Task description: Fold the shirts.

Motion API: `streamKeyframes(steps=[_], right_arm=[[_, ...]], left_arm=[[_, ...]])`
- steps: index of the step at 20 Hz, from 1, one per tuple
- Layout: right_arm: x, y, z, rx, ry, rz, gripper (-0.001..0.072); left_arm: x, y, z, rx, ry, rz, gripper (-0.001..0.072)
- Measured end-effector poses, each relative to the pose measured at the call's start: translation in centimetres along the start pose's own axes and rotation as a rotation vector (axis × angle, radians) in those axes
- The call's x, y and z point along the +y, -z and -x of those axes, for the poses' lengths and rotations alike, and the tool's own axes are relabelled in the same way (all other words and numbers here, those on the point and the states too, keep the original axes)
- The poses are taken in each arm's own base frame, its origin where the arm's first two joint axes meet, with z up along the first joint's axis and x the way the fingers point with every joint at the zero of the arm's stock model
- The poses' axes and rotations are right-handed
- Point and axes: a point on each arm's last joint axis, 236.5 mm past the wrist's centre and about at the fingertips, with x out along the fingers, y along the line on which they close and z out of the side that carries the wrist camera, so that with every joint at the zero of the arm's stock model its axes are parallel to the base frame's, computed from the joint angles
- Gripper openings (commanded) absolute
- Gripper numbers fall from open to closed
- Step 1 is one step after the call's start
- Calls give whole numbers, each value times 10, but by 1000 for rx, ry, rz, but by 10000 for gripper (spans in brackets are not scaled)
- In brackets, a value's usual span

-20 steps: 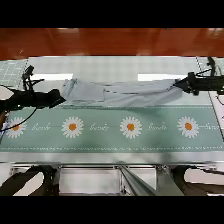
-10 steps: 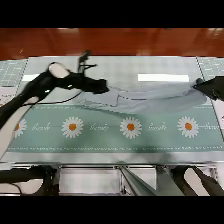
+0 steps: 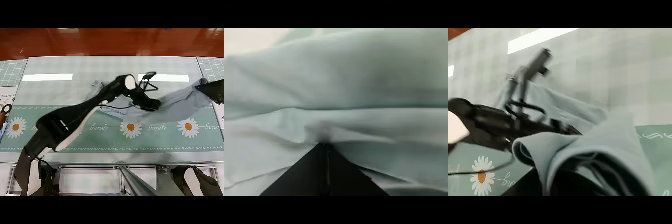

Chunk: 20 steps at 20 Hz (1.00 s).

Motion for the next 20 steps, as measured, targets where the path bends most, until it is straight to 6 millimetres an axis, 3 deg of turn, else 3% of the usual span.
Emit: streamKeyframes(steps=[3,6,8,11,13,16,18,20], right_arm=[[4,-2,1,-9,-13,1,27],[12,-1,-4,-5,-31,16,27],[23,-1,-14,4,-60,23,27],[44,2,-44,49,-131,36,27],[61,6,-79,94,-186,31,27],[84,21,-144,171,-249,13,27],[98,36,-190,238,-279,4,27],[110,51,-234,298,-299,-9,27]], left_arm=[[-10,8,-11,32,8,-23,18],[13,-8,26,20,-16,4,18],[48,-23,73,-19,-81,34,19],[109,-31,172,-122,-227,107,19],[141,-25,246,-237,-311,168,19],[170,10,343,-416,-409,266,19],[185,47,387,-496,-471,325,19],[193,88,415,-558,-513,375,19]])
